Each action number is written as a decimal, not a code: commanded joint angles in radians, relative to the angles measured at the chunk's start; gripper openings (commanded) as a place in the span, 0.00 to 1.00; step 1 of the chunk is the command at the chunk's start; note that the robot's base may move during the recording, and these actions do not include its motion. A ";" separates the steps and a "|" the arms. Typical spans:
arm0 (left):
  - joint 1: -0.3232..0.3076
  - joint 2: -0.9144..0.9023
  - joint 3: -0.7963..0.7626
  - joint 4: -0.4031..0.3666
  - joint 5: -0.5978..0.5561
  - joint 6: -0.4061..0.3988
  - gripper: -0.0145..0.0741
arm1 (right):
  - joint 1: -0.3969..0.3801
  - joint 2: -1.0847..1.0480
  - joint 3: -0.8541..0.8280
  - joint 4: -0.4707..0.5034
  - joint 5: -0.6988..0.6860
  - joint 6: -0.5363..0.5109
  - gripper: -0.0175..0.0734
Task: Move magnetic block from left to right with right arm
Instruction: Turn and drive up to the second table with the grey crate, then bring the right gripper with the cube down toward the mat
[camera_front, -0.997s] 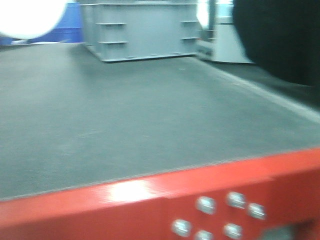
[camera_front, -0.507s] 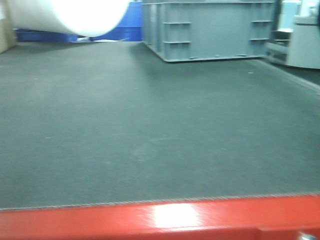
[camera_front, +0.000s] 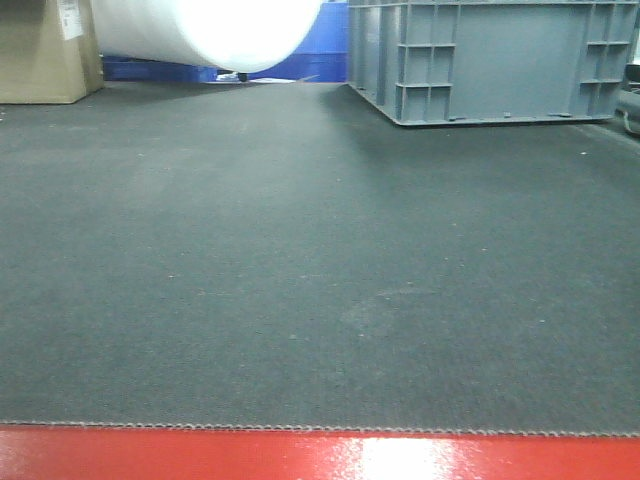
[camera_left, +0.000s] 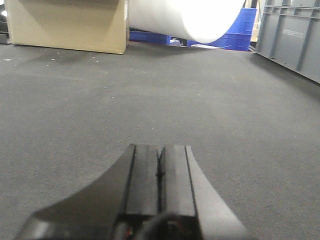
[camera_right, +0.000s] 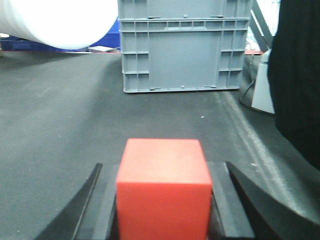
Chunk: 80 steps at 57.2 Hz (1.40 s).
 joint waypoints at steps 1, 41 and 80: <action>-0.007 -0.010 0.008 -0.003 -0.081 -0.007 0.02 | 0.000 0.010 -0.031 -0.008 -0.093 -0.006 0.55; -0.007 -0.010 0.008 -0.003 -0.081 -0.007 0.02 | 0.000 0.010 -0.031 -0.008 -0.093 -0.006 0.55; -0.007 -0.010 0.008 -0.003 -0.081 -0.007 0.02 | 0.000 0.010 -0.031 -0.008 -0.201 -0.006 0.55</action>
